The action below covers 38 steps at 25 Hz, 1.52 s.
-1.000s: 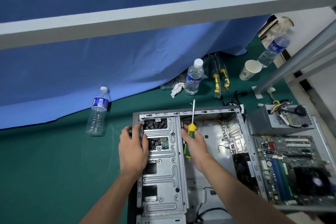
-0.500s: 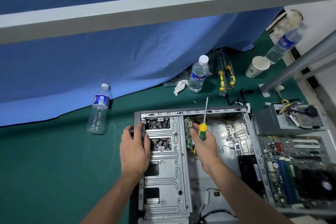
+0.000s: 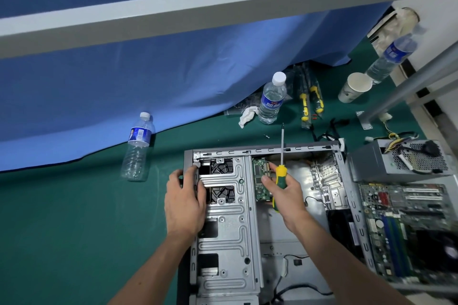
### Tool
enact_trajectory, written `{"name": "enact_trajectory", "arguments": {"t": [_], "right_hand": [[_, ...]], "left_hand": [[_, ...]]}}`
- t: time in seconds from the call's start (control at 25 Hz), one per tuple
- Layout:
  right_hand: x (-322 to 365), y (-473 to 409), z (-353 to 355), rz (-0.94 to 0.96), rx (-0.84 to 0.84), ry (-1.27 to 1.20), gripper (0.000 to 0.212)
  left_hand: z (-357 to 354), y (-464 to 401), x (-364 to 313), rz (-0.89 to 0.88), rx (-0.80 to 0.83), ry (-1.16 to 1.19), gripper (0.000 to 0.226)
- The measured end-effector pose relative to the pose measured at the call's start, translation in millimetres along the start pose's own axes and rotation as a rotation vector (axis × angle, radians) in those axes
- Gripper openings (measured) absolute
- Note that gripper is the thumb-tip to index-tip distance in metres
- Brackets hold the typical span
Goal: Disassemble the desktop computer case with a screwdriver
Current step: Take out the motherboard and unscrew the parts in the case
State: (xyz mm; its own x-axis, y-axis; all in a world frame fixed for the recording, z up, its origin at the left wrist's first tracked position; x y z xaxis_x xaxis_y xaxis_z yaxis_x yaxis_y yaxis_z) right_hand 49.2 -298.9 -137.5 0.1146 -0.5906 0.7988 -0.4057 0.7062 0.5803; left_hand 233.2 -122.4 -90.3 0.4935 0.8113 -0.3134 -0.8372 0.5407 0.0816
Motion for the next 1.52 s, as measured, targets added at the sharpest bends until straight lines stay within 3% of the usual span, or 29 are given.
{"name": "enact_trajectory", "arguments": {"t": [1.32,1.52], "right_hand": [[56.8,36.8,104.5,0.155,-0.157,-0.033,0.037],[62.1,48.2,118.4,0.139,-0.130,-0.091,0.037]], "left_hand": [[4.7,4.8,-5.4,-0.005,-0.012,-0.109,0.037],[14.4,17.6,-22.7,0.083,0.008,-0.103,0.039]]}}
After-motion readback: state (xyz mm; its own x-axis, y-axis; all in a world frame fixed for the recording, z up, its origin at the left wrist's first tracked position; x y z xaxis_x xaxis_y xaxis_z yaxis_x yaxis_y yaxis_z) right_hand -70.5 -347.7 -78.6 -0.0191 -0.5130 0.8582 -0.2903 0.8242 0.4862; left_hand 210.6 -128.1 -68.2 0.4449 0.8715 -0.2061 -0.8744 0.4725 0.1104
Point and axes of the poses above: each hand's wrist, its own y-axis away from the middle knuckle, its own z-axis out of the back of the hand, x = y × z, the point moved 7 cm from there along -y, towards the middle knuckle, and after that the axes turned 13 degrees about -y, right-handed, at the moved point
